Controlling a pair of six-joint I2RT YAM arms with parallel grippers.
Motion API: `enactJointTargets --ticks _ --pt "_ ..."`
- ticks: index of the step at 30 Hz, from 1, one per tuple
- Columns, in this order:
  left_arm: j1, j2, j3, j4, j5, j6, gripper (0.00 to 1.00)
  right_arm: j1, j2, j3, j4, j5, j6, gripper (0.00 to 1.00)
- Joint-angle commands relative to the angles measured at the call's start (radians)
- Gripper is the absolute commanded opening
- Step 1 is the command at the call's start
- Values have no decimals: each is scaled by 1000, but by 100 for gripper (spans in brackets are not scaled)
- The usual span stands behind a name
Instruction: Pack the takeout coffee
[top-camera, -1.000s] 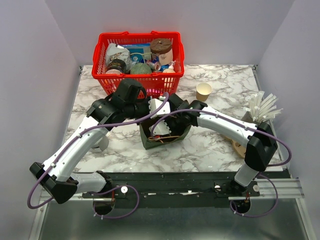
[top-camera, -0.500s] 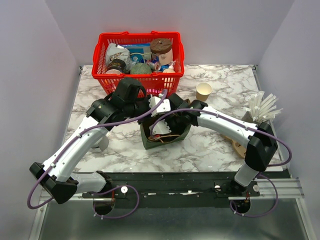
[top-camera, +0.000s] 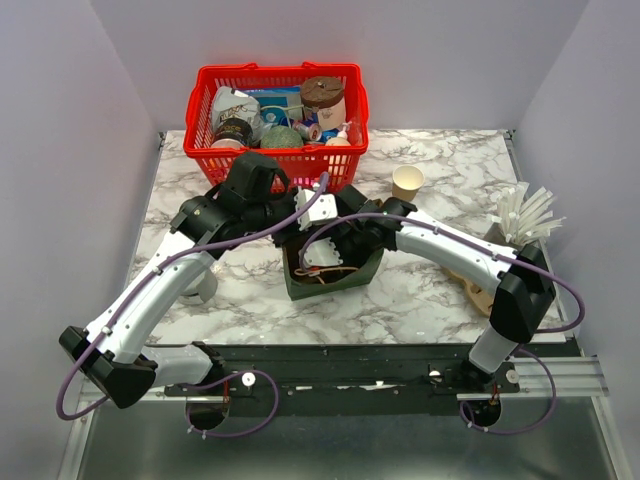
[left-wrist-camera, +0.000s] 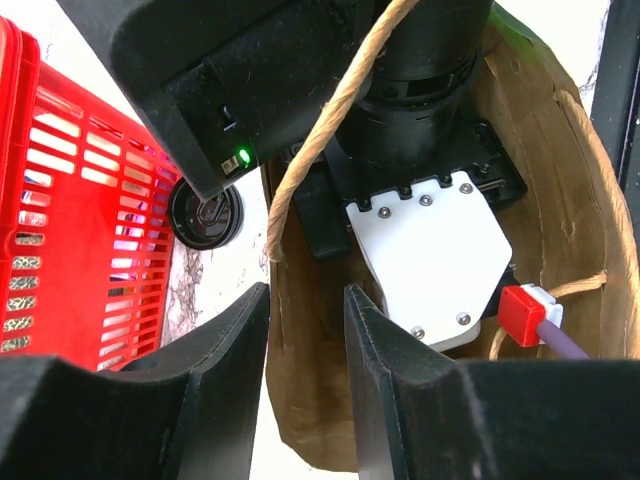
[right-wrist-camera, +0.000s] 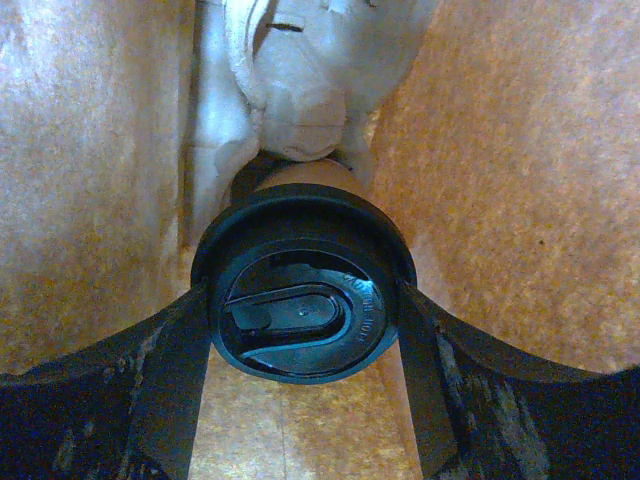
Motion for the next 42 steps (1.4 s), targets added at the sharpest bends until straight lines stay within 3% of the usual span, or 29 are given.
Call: enactJointTargets --ticks 1,18,19,36,42 --pt "9 -9 -13 12 58 -5 45 -10 -18 33 -61 -65 50 71" --pt "38 1 -30 52 55 -32 46 -16 -18 124 -116 -101 124 80" --pt "39 0 -30 52 55 -34 46 -16 -19 136 -118 -106 127 85" --pt "42 -17 -50 78 40 -55 48 -16 -67 216 -170 -150 150 87" --pt "55 -23 -67 125 35 -118 49 -16 -99 208 -89 -132 199 87"
